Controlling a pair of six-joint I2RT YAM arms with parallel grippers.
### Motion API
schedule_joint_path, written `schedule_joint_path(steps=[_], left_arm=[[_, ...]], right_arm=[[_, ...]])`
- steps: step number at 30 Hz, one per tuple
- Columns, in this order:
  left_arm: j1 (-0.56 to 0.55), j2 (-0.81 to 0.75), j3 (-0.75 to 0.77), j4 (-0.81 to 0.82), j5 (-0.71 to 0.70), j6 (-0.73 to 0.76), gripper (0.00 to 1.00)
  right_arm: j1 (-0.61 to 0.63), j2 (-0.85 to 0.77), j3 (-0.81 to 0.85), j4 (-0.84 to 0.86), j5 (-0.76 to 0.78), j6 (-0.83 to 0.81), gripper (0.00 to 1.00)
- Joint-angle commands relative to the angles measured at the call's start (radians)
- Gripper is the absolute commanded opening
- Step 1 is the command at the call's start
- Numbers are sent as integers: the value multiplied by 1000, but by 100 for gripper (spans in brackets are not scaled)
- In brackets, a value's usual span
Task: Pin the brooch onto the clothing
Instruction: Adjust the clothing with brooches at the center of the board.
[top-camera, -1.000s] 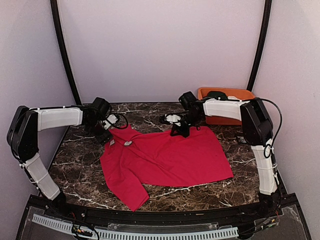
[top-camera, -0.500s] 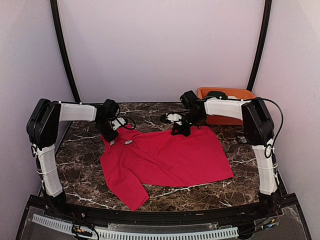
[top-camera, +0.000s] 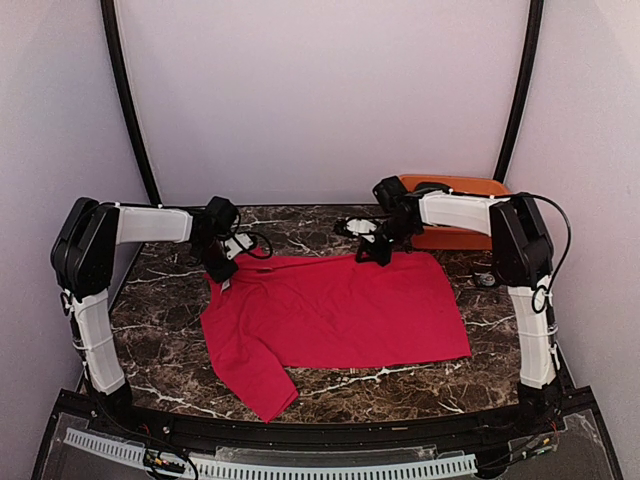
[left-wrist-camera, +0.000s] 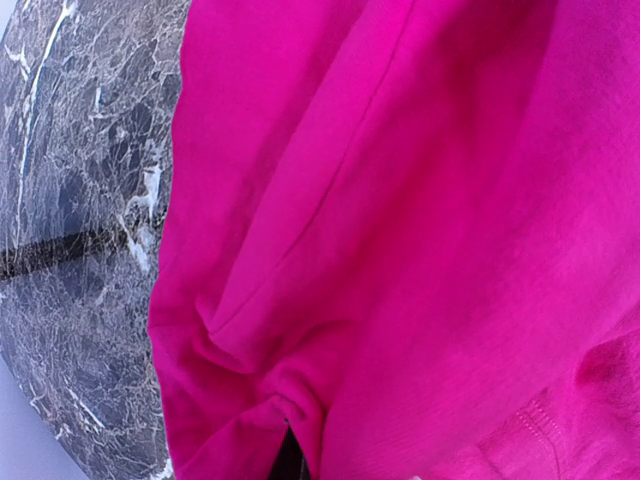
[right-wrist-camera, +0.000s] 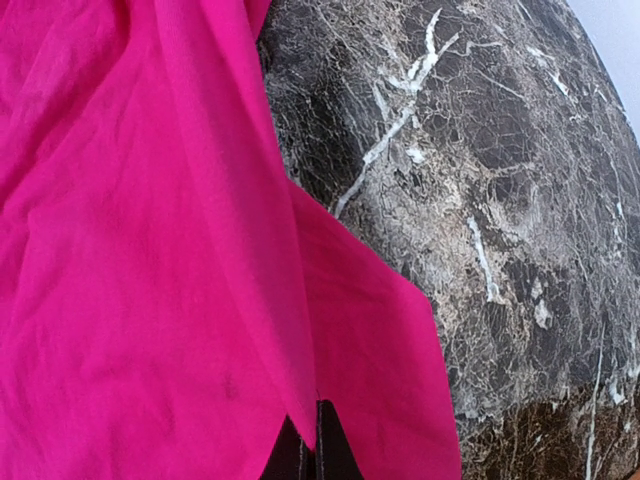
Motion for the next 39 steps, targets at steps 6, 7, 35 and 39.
schedule_joint_path(steps=[6,7,35,39], left_arm=[[18,12,28,-31,-100,-40,4],[22,17,31,-30,-108,-41,4],[15,-216,85,-52,-192,-156,99],[-82,-296,70,-75,-185,-165,99]], right_arm=[[43,18,64,-47,15,6,0],[55,20,63,-46,19,0,0],[2,-373,-172,8,326,317,99],[-35,-421,-187,-97,440,566,99]])
